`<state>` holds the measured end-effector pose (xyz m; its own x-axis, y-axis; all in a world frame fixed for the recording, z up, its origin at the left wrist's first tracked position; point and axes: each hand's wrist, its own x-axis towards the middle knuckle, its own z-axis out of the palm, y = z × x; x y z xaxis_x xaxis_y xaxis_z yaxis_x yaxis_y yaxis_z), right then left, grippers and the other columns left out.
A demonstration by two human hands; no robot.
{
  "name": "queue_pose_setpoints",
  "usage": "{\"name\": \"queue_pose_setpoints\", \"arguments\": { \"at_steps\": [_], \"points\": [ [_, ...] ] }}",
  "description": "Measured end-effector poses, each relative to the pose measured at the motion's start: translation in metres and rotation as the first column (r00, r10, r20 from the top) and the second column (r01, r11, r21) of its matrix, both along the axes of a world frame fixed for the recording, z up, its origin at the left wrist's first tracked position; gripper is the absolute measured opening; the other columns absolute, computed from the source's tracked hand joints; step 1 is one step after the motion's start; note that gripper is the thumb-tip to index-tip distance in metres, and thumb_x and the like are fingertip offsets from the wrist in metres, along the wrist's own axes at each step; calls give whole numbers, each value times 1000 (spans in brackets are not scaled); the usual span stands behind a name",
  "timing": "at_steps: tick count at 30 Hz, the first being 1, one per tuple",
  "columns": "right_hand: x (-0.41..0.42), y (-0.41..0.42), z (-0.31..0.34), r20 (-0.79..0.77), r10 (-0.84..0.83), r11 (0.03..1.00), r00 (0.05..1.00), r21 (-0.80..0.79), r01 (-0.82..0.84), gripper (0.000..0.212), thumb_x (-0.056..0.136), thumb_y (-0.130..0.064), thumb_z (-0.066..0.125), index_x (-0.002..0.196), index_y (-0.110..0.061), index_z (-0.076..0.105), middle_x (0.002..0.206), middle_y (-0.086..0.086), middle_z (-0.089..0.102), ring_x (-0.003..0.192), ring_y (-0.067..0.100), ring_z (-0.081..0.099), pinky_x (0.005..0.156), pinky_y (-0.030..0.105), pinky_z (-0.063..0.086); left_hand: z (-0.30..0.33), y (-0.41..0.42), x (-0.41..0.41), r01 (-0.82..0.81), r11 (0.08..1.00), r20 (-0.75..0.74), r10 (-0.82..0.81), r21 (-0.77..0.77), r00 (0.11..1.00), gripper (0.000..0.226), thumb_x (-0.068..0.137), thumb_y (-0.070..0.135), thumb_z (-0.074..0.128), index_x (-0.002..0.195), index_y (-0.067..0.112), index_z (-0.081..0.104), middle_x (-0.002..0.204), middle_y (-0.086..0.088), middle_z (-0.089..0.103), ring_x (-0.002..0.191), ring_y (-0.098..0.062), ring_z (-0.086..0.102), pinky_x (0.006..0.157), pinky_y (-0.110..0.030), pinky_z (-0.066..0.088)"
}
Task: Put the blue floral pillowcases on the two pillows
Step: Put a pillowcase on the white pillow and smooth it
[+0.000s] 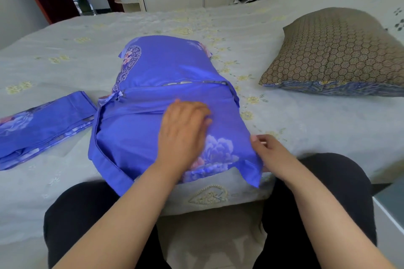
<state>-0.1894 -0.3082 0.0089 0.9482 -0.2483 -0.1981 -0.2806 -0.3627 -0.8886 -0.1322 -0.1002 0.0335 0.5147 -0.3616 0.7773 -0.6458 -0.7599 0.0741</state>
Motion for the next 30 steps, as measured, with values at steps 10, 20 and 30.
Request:
{"name": "queue_pose_setpoints", "arguments": {
  "at_steps": [10,20,30],
  "points": [
    [-7,24,2,130,149,808,980,-587,-45,34,96,-49,38,79,-20,36,65,-3,47,67,23,47,59,33,36,-40,-3,3,15,998,-378,-34,-55,925,26,85,43,54,86,21,67,102,5,62,92,-22,57,82,-38,47],
    [39,1,50,66,200,608,978,-791,-71,21,91,-24,45,110,-20,54,115,6,55,106,28,55,84,36,45,-30,-20,-15,-176,959,-232,227,222,946,31,80,50,44,93,24,57,137,1,49,109,-23,52,82,-39,41],
    [126,63,33,160,423,660,892,-729,-182,22,93,-40,52,107,-23,55,114,2,53,114,25,45,92,40,40,1,42,-13,-540,833,-114,552,122,826,41,85,53,56,104,17,59,133,-12,48,117,-37,47,99,-57,30]
  ]
}}
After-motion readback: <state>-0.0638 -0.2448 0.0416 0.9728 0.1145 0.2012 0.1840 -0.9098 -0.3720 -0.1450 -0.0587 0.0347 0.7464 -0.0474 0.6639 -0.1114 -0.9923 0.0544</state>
